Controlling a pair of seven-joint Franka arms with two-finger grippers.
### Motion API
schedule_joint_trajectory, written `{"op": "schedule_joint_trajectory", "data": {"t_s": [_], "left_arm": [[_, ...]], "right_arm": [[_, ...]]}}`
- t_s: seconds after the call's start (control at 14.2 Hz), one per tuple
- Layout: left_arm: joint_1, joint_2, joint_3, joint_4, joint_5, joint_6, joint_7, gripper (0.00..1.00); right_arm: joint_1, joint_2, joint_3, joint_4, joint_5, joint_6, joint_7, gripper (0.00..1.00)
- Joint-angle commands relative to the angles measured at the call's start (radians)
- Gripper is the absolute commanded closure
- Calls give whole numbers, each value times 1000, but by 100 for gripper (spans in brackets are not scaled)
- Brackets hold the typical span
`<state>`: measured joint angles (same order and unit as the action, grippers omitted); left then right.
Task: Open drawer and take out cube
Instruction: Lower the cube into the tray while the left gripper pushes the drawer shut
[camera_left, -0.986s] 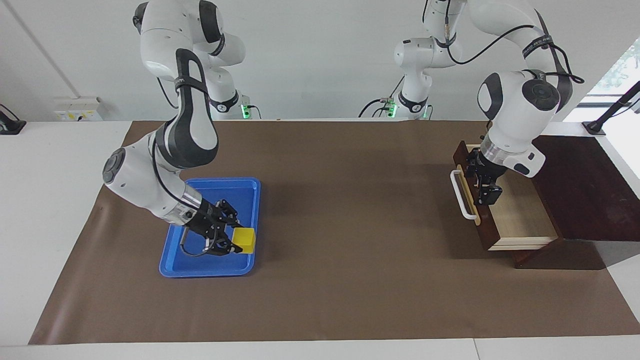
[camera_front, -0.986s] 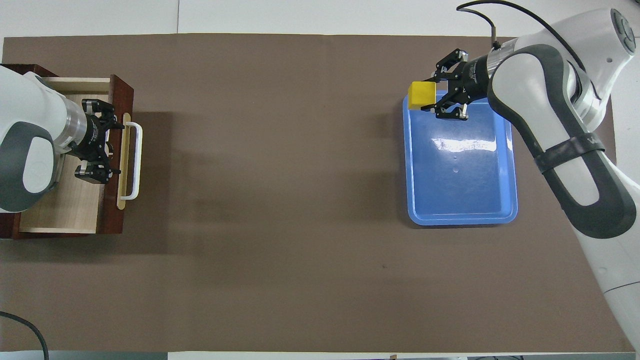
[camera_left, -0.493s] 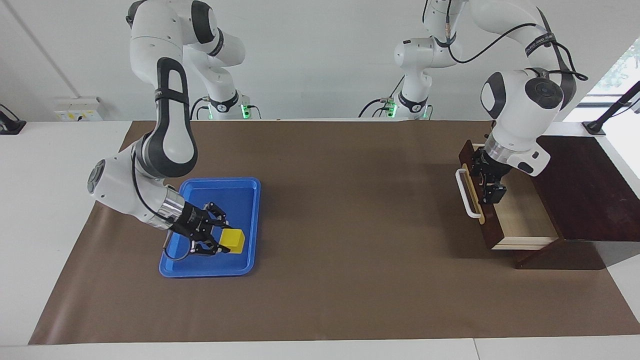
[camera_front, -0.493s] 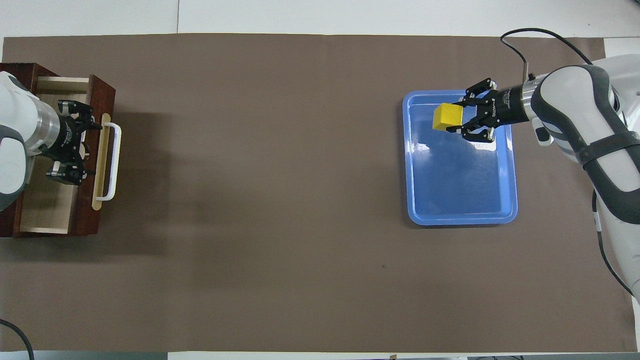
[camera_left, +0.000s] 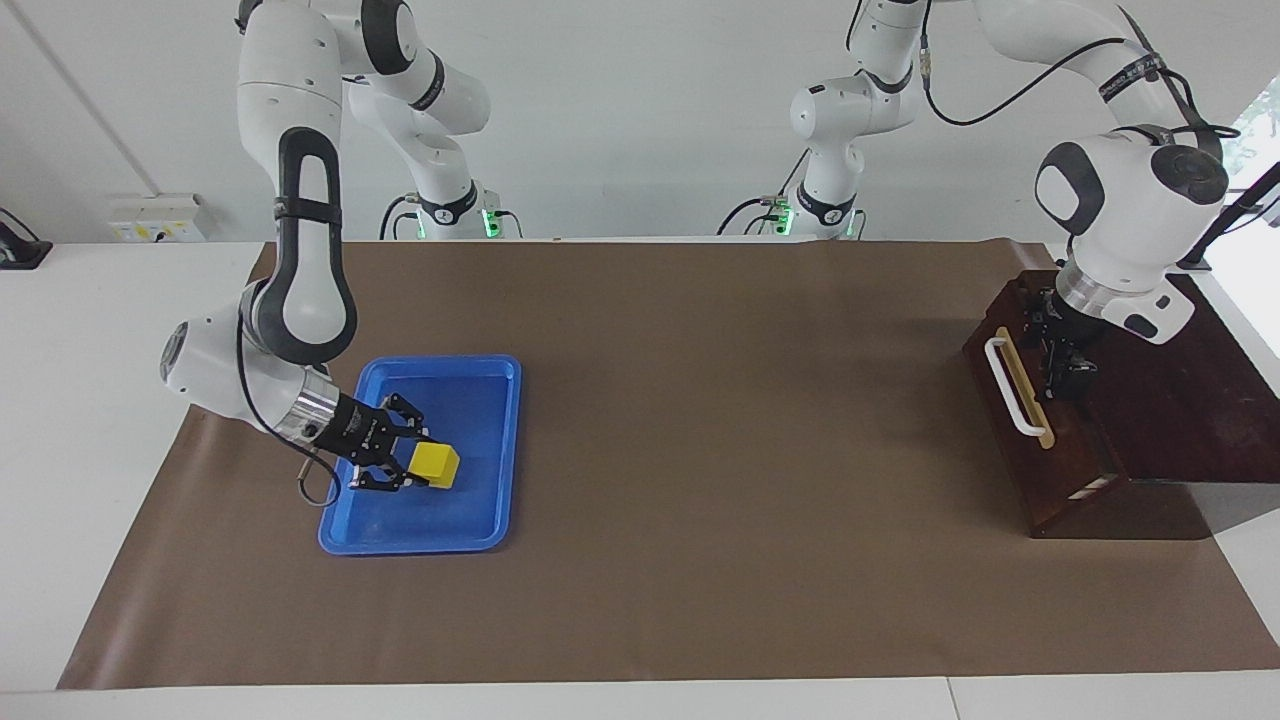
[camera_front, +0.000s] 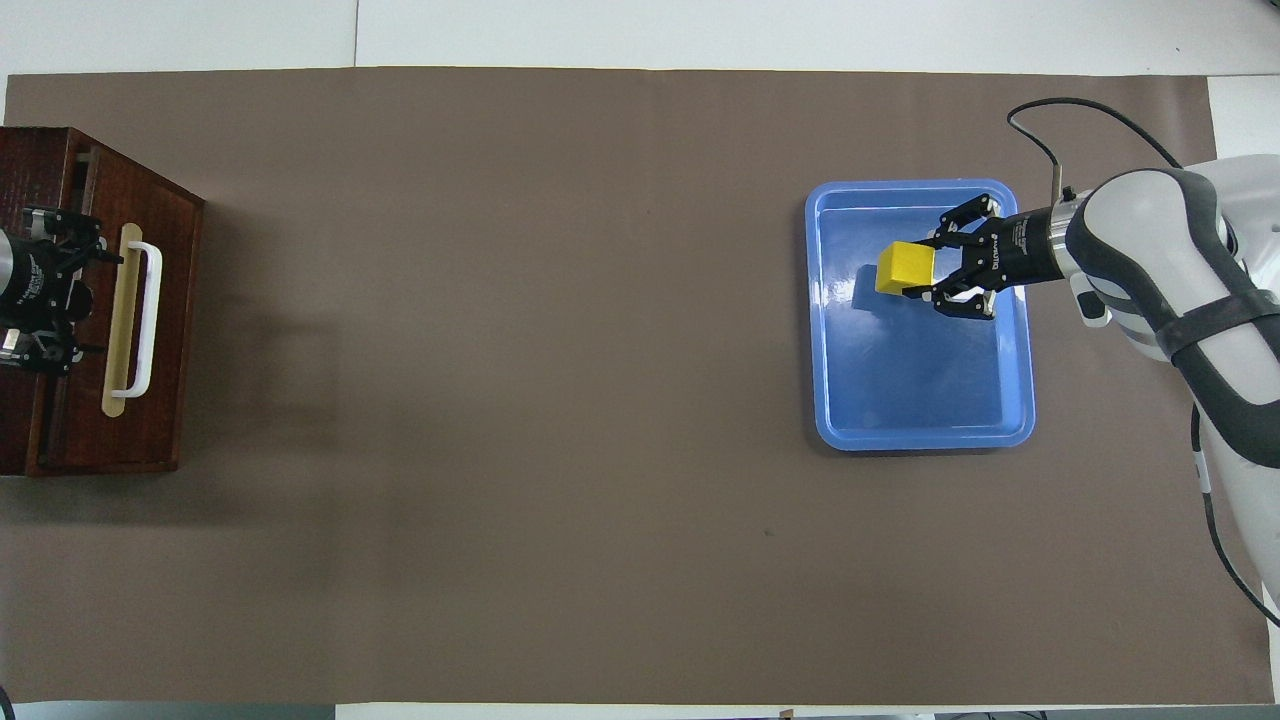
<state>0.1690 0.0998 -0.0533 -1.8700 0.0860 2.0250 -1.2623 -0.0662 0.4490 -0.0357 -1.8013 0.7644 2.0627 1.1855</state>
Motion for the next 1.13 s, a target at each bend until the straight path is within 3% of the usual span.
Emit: {"op": "schedule_joint_trajectory", "data": {"t_s": [0.0,0.28,0.49,0.85,0.99,1.06], "left_arm": [[47,-20,-5,-29,21,20,69,0],[67,-17,-8,-20,21,17,100,0],[32,-29,-19,29,20,-104,147,0],[-63,-136,-25,43,6,-256,510,0],[-88,-137,-25,84,-11,-349,660,0],[-104,-130,-26,113,-38,-394,748,0]], "right_arm": [[-10,-52,10,-96,23,43,-158,100],[-9,-56,10,-105,24,54,-150,100],[9,-56,11,-112,24,105,-149,100],[19,-58,13,-148,24,154,-135,100],[41,-61,13,-159,24,174,-135,100],[48,-61,13,-159,24,174,-133,85]]}}
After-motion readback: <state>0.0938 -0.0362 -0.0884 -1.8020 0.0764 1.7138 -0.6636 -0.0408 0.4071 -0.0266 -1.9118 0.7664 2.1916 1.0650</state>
